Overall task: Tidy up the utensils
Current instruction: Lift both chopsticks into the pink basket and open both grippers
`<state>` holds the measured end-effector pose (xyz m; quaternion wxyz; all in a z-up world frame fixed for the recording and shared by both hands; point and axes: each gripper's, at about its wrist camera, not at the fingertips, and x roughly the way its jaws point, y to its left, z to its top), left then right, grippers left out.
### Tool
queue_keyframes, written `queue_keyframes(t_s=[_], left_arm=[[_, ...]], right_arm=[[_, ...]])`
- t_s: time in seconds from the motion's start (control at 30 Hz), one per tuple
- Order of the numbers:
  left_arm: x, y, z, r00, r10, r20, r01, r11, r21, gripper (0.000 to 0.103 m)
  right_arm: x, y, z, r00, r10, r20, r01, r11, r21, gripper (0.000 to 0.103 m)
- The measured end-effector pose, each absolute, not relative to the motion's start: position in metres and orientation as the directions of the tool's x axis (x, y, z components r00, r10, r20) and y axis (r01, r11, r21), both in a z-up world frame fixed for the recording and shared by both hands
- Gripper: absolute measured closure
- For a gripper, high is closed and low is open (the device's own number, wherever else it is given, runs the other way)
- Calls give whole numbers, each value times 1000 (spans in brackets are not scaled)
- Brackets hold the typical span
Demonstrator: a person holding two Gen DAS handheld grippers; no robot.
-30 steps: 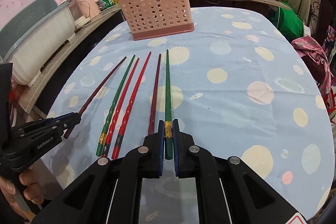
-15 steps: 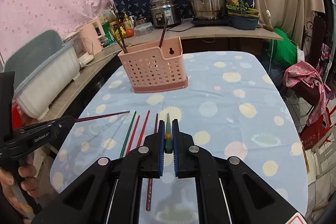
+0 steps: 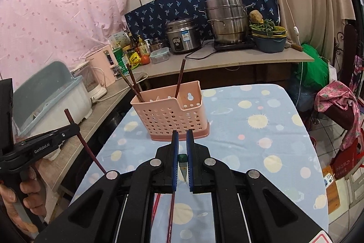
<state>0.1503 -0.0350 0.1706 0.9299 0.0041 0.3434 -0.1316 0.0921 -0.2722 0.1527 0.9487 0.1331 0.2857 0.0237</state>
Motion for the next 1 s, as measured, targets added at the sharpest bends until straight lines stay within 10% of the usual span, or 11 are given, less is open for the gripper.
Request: queue_keyframes(t_s=[1.0], left_arm=[[287, -61, 294, 869, -242, -432, 222, 970, -98, 96]], right_arm=[[260, -277, 286, 954, 113, -276, -28, 955, 296, 96]])
